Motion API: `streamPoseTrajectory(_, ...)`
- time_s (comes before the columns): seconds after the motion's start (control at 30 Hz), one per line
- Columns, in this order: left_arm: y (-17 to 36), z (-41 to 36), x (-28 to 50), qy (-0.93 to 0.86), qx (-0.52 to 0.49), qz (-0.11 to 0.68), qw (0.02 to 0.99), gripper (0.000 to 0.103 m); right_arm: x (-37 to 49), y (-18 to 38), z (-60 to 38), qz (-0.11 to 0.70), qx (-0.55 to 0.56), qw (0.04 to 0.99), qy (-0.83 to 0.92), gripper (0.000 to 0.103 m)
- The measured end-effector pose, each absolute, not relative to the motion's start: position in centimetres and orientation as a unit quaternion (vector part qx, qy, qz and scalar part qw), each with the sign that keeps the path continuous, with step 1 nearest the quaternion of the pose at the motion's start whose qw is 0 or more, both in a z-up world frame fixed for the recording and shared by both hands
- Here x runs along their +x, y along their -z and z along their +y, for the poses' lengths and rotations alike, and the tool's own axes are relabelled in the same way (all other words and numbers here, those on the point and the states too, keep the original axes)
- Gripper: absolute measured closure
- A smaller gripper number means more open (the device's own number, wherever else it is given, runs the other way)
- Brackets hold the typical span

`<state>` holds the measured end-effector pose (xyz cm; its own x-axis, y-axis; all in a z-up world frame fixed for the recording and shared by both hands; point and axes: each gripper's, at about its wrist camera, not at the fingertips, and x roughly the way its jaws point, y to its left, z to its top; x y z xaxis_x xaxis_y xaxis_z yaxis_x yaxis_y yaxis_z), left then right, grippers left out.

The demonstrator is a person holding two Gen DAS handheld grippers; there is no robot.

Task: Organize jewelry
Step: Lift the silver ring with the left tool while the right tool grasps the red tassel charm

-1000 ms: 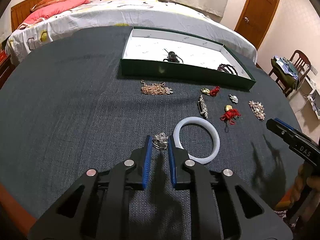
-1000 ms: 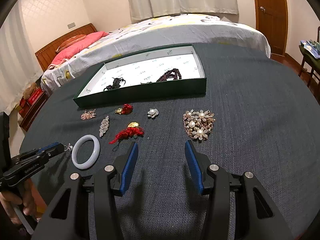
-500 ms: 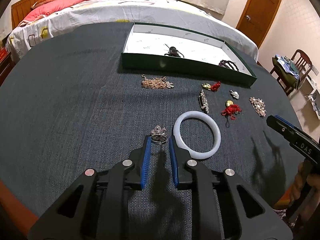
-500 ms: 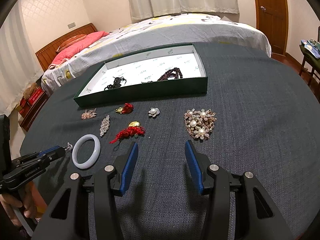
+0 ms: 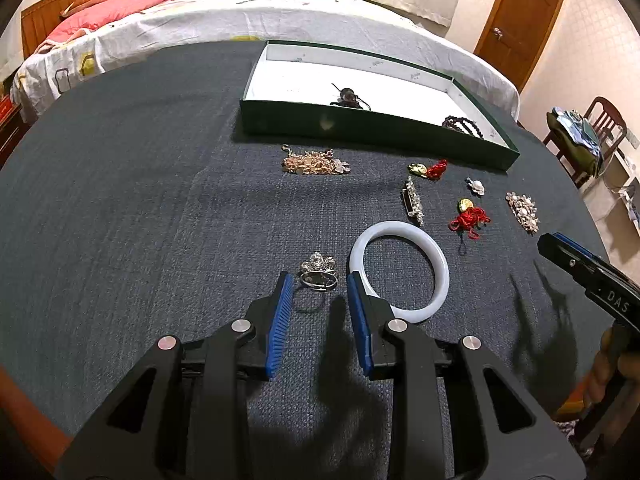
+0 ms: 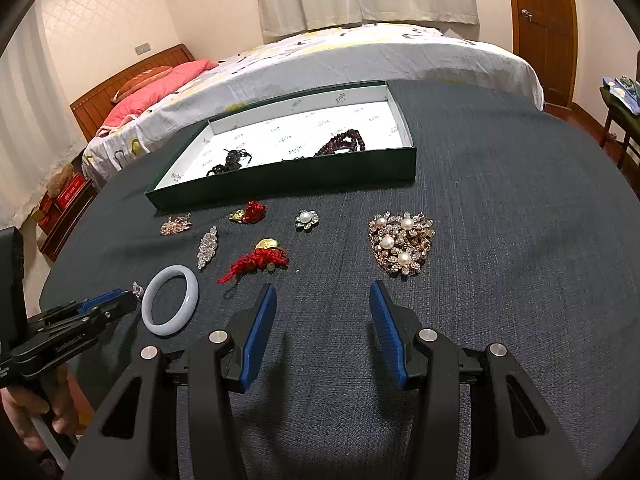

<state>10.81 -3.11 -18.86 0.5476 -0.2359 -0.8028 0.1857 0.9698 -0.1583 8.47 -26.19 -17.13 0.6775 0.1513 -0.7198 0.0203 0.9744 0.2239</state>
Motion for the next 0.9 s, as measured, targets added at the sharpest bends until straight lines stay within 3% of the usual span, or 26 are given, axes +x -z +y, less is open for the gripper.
streamPoseTrajectory(0.13,19.0,-3.2,10.8,0.121,-0.021,0.46,0.879,0.077,8.5,17.2,-26.3,0.4,0.107,0.909,-0.036,0.055)
streamPoseTrajectory(0.2,19.0,-3.2,10.8,0.123,-0.019,0.46,0.879,0.084,8.5,17.2,-26.3,0.401,0.108,0.909,-0.036,0.055)
streamPoseTrajectory(0.9,17.8,-2.8,10.7,0.108,-0.011,0.434,0.894,0.084,8.7,17.5,-26.4,0.403,0.107,0.908,-0.038,0.055)
